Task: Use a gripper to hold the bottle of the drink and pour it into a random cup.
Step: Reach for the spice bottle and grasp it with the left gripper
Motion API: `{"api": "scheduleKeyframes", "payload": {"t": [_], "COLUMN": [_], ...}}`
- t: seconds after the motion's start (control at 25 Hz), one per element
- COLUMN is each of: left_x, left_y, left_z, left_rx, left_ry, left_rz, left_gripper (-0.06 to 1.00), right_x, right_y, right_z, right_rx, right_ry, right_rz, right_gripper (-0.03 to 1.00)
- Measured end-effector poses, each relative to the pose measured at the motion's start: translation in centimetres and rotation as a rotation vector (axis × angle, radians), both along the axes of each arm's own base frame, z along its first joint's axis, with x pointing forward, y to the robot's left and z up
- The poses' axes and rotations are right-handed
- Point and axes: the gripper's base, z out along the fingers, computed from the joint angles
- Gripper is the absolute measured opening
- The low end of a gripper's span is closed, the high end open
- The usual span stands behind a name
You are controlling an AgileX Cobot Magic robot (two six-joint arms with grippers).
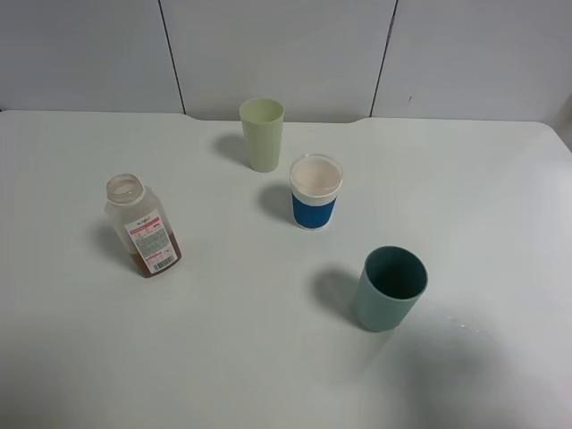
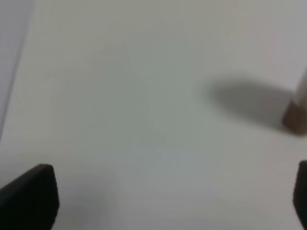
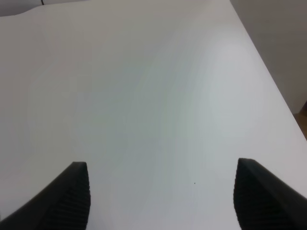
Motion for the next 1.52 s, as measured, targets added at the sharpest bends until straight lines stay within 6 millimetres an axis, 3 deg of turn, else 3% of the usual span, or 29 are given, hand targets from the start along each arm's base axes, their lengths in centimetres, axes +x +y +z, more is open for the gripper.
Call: {"api": "scheduleKeyframes", "payload": {"t": [0.28,0.56,0.8,1.28,1.52], "left_x": [3.2,5.9,7.5,8.8,8.9], "left_y": [-1.0,-3.7,-5.7,-7.6,-7.8], "left_z": [-1.0,-2.8,-4.3,-9.8,-11.1], "left_rx": [0.144,0.266,0.287,0.169,0.132], "left_ry": [0.167,0.346,0.442,0.425,0.329], "left_rz": [-0.201,-0.433,-0.512,-0.558,-0.571], "left_gripper": [0.99,0.99,0.99,0.99,0.99], "right_x": [0.0,0.0,0.0,0.0,0.0], "right_y": [0.0,0.0,0.0,0.0,0.0], "right_z": [0.0,0.0,0.0,0.0,0.0], "right_rx": [0.000,0.000,0.000,0.000,0.000], "right_ry": [0.000,0.000,0.000,0.000,0.000], "right_rz": [0.000,0.000,0.000,0.000,0.000], "right_gripper": [0.63,0.63,0.63,0.63,0.63]}}
